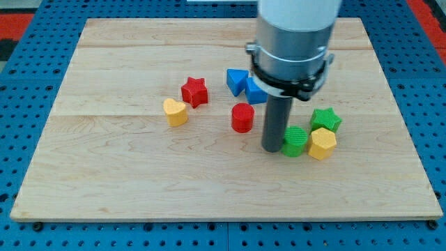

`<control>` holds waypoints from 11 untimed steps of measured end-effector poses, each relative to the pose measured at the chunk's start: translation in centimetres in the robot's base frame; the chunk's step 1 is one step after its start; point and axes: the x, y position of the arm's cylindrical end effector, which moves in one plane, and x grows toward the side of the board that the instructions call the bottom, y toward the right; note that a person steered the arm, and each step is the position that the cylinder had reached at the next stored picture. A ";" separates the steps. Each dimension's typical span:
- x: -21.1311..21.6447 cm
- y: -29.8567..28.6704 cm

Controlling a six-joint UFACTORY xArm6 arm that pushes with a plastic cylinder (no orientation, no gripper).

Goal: Push the yellow heart to the green circle

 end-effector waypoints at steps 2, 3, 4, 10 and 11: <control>0.0 -1.1; 1.7 -7.5; 1.8 -19.1; -4.0 -16.3; -1.2 -11.3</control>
